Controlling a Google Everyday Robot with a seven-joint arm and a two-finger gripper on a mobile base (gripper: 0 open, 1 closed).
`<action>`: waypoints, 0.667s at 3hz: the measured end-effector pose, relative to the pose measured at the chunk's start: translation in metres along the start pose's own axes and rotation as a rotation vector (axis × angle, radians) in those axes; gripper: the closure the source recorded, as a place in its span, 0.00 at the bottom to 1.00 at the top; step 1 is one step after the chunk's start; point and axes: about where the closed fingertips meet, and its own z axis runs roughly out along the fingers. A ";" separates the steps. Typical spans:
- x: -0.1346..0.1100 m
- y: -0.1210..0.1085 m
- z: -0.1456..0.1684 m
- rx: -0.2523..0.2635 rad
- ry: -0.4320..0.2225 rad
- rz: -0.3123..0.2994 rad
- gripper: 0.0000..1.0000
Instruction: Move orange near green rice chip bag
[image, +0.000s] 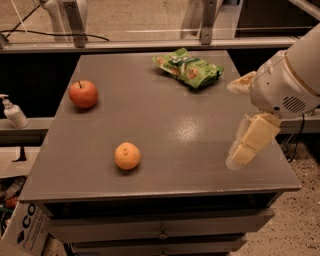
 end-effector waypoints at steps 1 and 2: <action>-0.029 0.017 0.023 -0.073 -0.141 -0.022 0.00; -0.057 0.036 0.036 -0.162 -0.283 -0.038 0.00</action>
Offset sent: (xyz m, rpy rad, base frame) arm -0.0317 0.0975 -0.0152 0.4324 0.1153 0.2224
